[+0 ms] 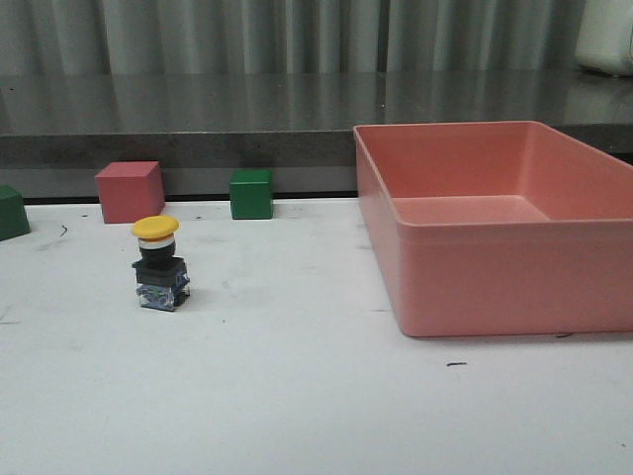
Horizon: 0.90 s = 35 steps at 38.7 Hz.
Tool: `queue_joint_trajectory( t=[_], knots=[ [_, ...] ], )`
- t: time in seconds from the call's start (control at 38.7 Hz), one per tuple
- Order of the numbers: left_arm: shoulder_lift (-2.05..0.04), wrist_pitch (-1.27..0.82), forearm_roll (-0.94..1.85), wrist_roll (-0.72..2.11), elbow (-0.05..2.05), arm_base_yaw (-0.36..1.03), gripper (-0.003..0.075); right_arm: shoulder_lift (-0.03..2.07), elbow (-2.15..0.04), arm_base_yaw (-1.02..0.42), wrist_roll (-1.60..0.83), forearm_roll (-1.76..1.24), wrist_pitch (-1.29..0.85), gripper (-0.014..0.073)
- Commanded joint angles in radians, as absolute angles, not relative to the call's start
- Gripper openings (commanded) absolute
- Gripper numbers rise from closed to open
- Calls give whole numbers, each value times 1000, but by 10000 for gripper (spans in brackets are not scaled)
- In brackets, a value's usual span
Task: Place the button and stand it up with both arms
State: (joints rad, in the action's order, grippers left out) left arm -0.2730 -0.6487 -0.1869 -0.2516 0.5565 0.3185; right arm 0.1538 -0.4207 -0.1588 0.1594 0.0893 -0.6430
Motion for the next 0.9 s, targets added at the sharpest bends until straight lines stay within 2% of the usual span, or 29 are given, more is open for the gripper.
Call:
queue_joint_trajectory(
  t=[0.0,0.18,0.36,0.67,0.88],
  knots=[
    [-282,-551,-167,-252,578,320,-20,165,-445,-152,157,107,-567,-71],
    [-279,-419,11,-24,536,320,-20,165,-445,-152,157,107,-567,-71],
    [-215,-299,13,-24,457,298,-20,165,-445,-152,157,107,-567,-71],
    [7,-294,13,-92,282,54,-20,165,-445,-152,157,107,-567,-71],
    [28,-283,12,-92,177,-22,-20,165,-445,-152,157,107,-568,-71]
  ],
)
